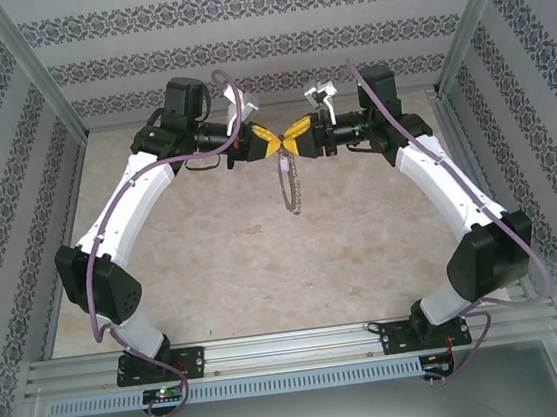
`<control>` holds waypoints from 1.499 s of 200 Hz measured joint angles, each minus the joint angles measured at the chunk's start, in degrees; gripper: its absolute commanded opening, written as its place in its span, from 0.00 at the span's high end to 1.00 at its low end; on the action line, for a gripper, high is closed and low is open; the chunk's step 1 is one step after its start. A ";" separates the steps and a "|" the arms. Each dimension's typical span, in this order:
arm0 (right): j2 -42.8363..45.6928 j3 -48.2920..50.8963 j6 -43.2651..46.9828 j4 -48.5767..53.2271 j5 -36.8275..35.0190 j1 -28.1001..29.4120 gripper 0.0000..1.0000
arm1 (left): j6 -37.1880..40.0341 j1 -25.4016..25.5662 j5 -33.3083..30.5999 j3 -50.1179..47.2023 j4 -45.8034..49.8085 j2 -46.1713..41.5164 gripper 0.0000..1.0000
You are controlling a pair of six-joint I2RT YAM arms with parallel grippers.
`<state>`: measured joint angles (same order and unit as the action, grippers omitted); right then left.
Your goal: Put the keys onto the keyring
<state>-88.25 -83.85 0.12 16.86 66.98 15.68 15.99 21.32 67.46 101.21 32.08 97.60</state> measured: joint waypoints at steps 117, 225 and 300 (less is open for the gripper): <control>-0.42 -0.09 -0.22 -0.11 1.42 1.46 0.95 | 0.00 -0.17 -0.72 -0.39 0.02 -0.15 1.00; -5.81 -12.81 11.85 18.95 -2.56 1.46 1.00 | -0.85 -0.37 -2.62 -0.42 -0.24 -0.44 0.67; -13.46 -31.12 27.82 44.74 -9.92 2.36 1.00 | 6.97 -1.46 -2.97 9.55 11.93 0.48 0.62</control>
<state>-101.71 -114.98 27.94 61.60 57.06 18.04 22.96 19.86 64.49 110.76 44.01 98.08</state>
